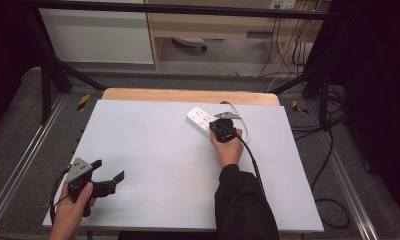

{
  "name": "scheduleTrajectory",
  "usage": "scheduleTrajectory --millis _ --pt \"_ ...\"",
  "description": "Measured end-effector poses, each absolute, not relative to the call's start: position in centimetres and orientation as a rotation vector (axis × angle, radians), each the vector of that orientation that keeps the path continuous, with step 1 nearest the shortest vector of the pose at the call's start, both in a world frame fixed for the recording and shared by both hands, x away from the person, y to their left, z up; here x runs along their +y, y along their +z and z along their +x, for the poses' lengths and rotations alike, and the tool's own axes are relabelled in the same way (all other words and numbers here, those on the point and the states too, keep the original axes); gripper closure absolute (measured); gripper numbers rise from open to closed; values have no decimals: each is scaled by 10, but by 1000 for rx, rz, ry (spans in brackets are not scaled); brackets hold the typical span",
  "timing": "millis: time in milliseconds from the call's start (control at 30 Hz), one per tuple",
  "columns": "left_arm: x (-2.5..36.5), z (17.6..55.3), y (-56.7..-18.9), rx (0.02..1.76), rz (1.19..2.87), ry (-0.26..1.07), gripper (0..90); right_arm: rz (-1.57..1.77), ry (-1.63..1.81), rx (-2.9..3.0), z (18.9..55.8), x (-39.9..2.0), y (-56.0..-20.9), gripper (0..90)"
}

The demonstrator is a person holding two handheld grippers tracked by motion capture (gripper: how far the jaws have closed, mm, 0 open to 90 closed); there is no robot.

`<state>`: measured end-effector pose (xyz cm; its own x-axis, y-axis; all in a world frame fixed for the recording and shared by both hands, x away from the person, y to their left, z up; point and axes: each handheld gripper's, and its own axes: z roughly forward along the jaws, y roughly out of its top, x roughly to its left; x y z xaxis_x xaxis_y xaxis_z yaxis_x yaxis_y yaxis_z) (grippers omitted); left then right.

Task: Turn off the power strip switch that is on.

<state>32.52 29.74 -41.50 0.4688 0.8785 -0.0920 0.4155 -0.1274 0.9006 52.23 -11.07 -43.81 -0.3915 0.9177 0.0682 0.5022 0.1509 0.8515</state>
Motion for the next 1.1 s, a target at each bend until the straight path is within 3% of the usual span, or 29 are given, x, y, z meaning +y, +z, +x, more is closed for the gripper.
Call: scheduleTrajectory --millis 1100 --pt "297 325 -415 1115 1735 590 55 1325 1145 1985 523 -111 -443 900"
